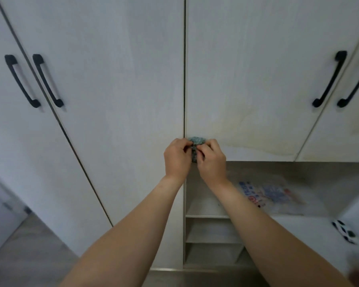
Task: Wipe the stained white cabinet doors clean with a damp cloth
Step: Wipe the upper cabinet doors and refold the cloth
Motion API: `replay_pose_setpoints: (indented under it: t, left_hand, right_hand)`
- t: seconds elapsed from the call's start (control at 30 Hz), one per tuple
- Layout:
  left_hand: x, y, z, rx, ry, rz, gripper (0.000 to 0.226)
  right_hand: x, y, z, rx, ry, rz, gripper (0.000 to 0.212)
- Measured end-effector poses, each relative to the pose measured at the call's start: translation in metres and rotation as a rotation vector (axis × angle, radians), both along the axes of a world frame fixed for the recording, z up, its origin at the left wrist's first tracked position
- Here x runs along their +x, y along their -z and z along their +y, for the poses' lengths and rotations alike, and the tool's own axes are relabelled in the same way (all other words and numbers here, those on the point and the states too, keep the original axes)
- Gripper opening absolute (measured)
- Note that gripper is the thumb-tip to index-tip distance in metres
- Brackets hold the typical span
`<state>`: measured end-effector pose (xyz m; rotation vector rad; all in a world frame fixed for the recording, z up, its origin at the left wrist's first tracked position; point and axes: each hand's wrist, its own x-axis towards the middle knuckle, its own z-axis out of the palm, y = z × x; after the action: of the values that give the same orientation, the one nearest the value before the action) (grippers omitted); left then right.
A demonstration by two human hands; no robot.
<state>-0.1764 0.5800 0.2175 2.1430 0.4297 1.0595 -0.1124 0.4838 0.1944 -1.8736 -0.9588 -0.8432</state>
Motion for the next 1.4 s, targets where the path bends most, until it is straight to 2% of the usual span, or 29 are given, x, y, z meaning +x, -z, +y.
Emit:
replay_pose_setpoints:
  t: [0.1,0.23,0.3,0.4,0.5,0.57,0.67,0.83,0.9,1.03,1.13,1.2,1.3,1.4]
  left_hand:
    - [-0.002,-0.009,-0.006,-0.047,-0.009,-0.004,0.026]
    - [0.001,-0.048,-0.012,-0.027,0.009,-0.195,0.027]
    - [0.005,-0.052,-0.007,-0.079,0.017,-0.228,0.02]
    - [0.004,-0.017,0.0,-0.198,-0.009,-0.135,0.011]
    - [-0.004,0.031,-0.004,-0.283,-0.054,0.016,0.012]
    - [-0.008,0.045,-0.009,-0.299,-0.092,0.064,0.011]
    - [-0.006,0.024,-0.019,-0.239,-0.114,-0.011,0.012]
    - [0.019,-0.061,-0.03,-0.033,-0.074,-0.252,0.013]
    - [0.03,-0.074,-0.032,0.003,-0.066,-0.285,0.011]
    - [0.035,-0.03,-0.038,0.119,-0.137,-0.229,0.007]
    - [0.028,0.021,-0.044,0.063,-0.143,-0.117,0.009]
    - [0.023,0.038,-0.047,0.015,-0.138,-0.036,0.01]
    - [0.023,0.026,-0.048,0.025,-0.139,0.007,0.01]
    - [0.03,-0.02,-0.05,0.065,-0.116,-0.121,0.012]
  right_hand:
    - [-0.006,-0.011,-0.001,0.049,0.011,0.054,0.013]
    - [-0.004,-0.059,0.0,0.203,0.019,-0.011,0.025]
    - [0.005,-0.068,0.002,0.206,0.006,-0.038,0.019]
    - [0.01,-0.03,0.001,0.092,-0.05,-0.089,0.008]
    - [0.003,0.022,-0.003,-0.021,-0.081,-0.006,0.009]
    - [-0.001,0.035,-0.005,-0.051,-0.107,0.063,0.012]
    - [0.001,0.015,-0.004,0.026,-0.095,0.038,0.007]
    - [0.026,-0.067,-0.012,0.209,0.006,-0.128,0.022]
    - [0.038,-0.083,-0.018,0.211,0.061,-0.206,0.02]
    - [0.038,-0.039,-0.024,0.162,0.063,-0.222,0.016]
    - [0.03,0.013,-0.03,0.043,0.015,-0.129,0.019]
    - [0.03,0.028,-0.035,-0.055,-0.026,-0.104,0.023]
    - [0.031,0.014,-0.039,-0.089,-0.065,-0.093,0.023]
    - [0.034,-0.032,-0.039,0.033,-0.035,-0.099,0.02]
